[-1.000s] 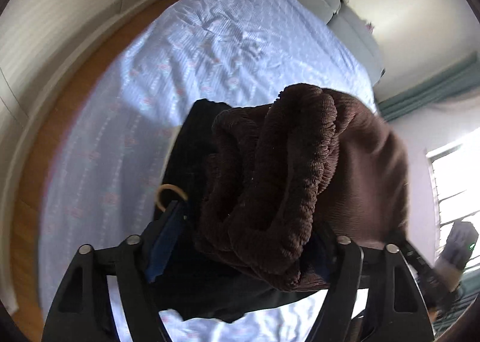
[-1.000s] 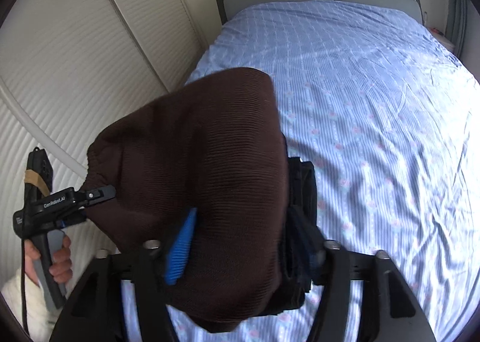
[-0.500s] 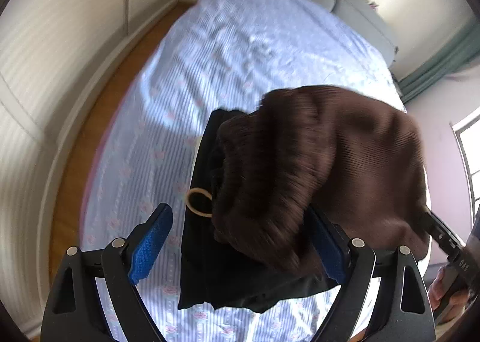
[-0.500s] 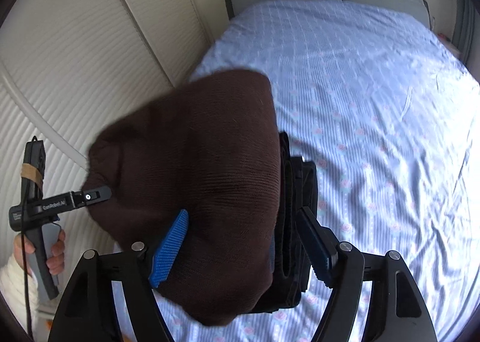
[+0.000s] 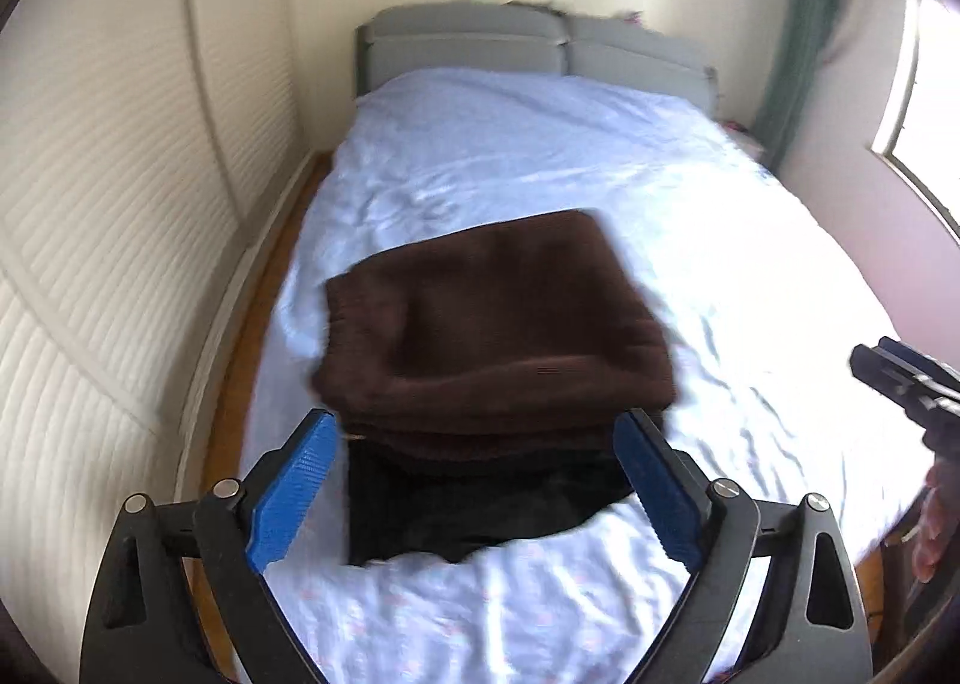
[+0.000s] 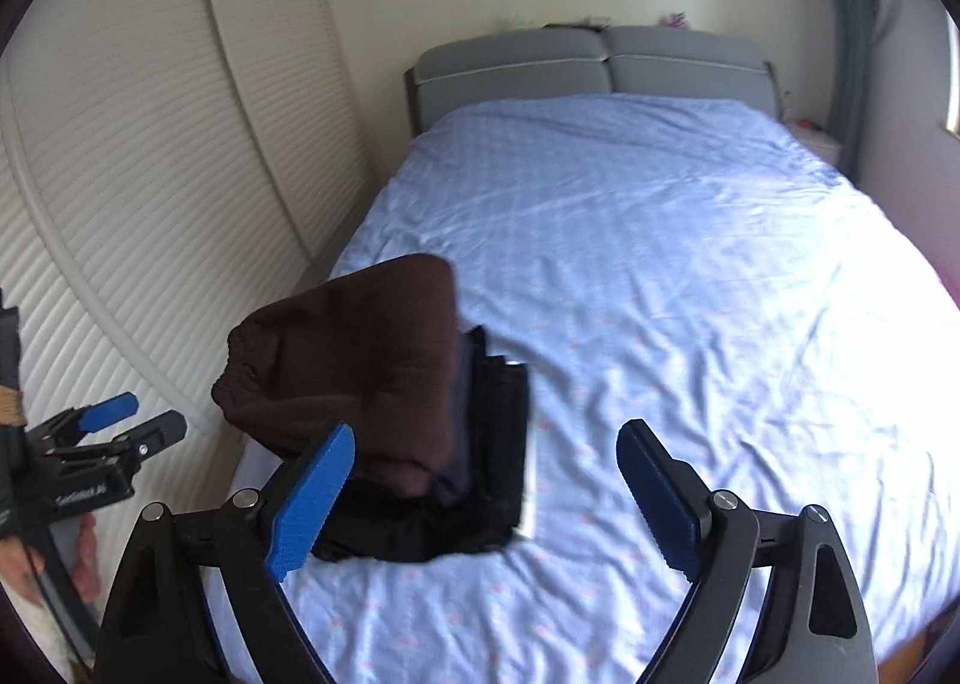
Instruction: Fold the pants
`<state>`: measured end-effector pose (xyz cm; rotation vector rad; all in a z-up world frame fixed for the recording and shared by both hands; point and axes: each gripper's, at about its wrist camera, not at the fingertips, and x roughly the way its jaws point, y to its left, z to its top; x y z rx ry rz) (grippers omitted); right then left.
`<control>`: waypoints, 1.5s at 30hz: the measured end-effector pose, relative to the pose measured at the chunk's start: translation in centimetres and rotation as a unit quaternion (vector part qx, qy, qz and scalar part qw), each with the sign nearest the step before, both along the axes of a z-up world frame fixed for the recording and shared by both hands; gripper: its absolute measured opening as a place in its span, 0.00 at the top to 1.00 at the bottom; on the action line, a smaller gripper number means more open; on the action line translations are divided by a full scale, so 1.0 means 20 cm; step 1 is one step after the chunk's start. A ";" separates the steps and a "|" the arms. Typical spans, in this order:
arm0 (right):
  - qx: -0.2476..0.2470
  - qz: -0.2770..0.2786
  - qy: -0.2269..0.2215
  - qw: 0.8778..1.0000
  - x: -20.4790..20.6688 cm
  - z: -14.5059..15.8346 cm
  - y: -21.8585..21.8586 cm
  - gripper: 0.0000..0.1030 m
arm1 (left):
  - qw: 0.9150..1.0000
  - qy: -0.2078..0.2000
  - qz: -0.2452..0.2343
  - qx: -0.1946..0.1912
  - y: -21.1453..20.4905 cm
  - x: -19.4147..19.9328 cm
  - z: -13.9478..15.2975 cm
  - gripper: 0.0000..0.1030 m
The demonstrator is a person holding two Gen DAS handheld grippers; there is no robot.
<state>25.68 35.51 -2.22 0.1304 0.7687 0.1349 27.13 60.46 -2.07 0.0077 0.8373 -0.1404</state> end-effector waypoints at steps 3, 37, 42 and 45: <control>-0.003 -0.013 -0.015 1.000 -0.13 0.08 -0.15 0.10 | 0.999 -0.030 -0.016 0.004 -0.22 -0.12 0.11 0.01; -0.028 -0.026 -0.064 0.997 -1.35 0.28 -1.98 0.08 | 0.994 -0.104 -0.016 0.000 -2.08 -1.31 0.37 0.00; -0.028 -0.041 -0.077 0.996 -1.45 0.32 -2.04 0.08 | 0.994 -0.106 -0.025 -0.007 -2.13 -1.37 0.40 0.00; -0.024 -0.048 -0.078 0.995 -1.50 0.32 -2.07 0.08 | 0.994 -0.107 -0.031 -0.005 -2.17 -1.40 0.41 0.00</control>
